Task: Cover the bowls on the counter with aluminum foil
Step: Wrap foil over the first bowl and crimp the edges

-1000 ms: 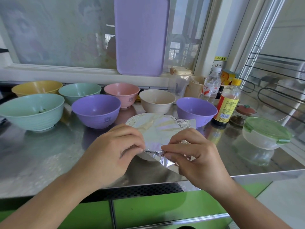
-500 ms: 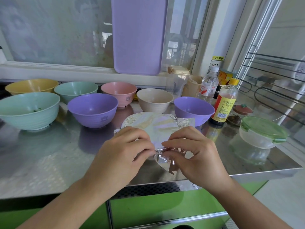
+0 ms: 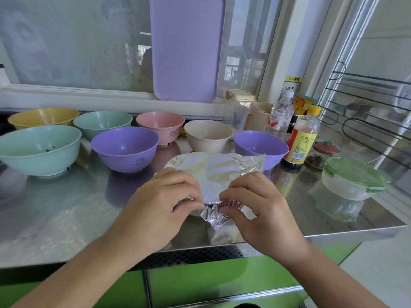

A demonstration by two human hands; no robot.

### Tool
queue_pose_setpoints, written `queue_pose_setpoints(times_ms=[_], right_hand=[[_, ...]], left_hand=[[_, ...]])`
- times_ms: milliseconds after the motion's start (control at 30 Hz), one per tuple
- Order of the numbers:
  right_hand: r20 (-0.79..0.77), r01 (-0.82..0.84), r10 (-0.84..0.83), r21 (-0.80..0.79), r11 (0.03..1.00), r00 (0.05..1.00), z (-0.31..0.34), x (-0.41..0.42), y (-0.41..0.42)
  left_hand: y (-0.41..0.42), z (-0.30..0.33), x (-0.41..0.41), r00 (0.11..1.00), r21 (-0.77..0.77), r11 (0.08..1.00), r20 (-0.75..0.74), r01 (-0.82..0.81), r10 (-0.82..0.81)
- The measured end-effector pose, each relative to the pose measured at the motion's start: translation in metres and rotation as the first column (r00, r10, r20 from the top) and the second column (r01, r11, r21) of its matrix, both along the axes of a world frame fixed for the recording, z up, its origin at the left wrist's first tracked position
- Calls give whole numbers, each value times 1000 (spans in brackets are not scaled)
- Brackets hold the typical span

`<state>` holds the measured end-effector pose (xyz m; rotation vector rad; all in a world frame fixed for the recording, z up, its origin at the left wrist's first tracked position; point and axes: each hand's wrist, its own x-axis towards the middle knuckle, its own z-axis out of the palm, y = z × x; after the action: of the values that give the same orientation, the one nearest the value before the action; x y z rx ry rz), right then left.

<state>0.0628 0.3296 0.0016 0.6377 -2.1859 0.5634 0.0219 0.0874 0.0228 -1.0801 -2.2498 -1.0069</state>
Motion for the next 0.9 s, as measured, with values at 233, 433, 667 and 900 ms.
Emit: queue_pose_setpoints(times_ms=[233,433,667,900], right_hand=[[-19,-63,62,-90,994,998,2,3,-9],[1,-91,91,-117,989,996,2,4,-22],[115,-83,106,-189,978,988,7,2,-2],[19,-80,82,-72,994,996,9,-1,1]], left_hand=[[-22,15,-8,992,-37,998,116,47,-43],[-8,3,8,998,-62,996,34,63,-61],[-4,-9,7,999,35,999,-34,9,-8],[-5,-5,3,1000,32,999,-21,7,-7]])
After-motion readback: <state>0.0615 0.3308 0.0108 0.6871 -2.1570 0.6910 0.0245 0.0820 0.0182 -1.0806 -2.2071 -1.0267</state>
